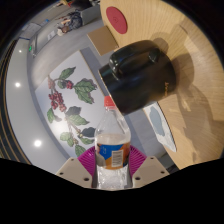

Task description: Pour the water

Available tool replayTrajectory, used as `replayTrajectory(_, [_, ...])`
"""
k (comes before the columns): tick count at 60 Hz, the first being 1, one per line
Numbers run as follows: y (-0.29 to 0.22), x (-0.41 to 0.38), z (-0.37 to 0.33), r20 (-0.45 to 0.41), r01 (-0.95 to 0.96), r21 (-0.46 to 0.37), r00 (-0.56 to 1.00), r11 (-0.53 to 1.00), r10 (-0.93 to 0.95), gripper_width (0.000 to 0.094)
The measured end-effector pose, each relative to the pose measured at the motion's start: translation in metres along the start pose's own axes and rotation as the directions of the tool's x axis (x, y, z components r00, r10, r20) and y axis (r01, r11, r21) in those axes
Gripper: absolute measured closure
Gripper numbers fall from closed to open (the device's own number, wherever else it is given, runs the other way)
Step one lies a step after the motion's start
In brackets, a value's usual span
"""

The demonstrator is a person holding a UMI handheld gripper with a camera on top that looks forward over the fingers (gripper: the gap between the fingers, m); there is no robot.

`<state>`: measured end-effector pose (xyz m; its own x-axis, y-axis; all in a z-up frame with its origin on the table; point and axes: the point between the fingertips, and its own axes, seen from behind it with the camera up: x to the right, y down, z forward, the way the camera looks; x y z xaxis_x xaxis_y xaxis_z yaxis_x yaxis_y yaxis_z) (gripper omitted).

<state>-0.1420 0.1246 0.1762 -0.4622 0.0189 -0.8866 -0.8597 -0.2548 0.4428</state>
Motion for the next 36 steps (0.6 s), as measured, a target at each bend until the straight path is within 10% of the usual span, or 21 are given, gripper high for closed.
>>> replayTrajectory(18, [0.009, -0.011, 0.011, -0.016, -0.001, -0.004, 1.0, 1.0, 0.001, 0.0535])
replayTrajectory(26, [0.024, -0.036, -0.005, 0.097, 0.463, -0.137, 0.886, 0.876, -0.454, 0.0536])
replayTrajectory(36, [-0.056, -0.172, -0.037, 0.04, 0.954, 0.228, 0.188, 0.193, -0.981, 0.0535])
